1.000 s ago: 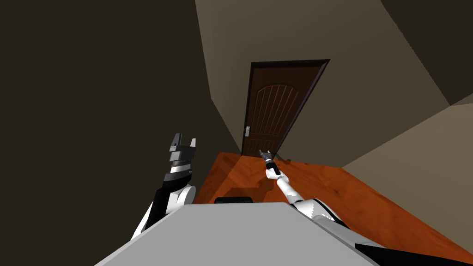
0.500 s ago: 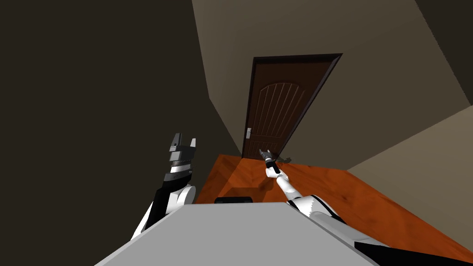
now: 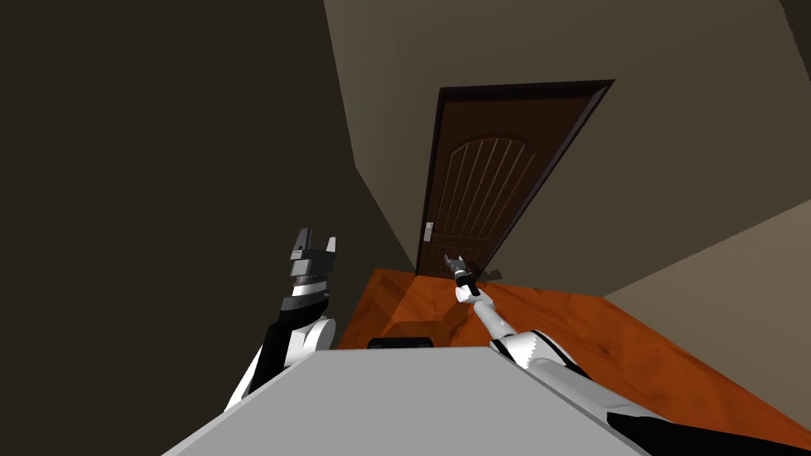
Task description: Pull the door open
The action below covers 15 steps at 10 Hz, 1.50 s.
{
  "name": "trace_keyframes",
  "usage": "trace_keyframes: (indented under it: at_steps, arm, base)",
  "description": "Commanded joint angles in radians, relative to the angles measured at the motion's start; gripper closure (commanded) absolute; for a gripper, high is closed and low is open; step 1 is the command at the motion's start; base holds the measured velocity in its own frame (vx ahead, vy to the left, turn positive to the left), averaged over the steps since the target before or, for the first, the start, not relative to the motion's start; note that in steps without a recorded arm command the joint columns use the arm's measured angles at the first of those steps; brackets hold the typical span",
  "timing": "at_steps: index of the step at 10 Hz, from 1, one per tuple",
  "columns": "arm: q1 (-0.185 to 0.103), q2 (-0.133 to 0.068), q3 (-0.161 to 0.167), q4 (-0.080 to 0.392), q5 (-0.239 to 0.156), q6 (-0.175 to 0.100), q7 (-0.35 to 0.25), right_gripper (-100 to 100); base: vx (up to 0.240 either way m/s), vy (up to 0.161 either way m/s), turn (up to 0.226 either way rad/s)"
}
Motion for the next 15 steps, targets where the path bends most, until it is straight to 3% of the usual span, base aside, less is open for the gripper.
trace_keyframes:
  at_steps: [1,15]
  arm:
    - [-0.007,-0.001,0.0,0.006,0.001,0.0,-0.002,-100]
    - [-0.043,-0.007,0.005,0.051,0.005,-0.008,-0.014,-100]
  base:
    - [0.153,0.026,-0.008]
    - [0.208,0.034,-0.01]
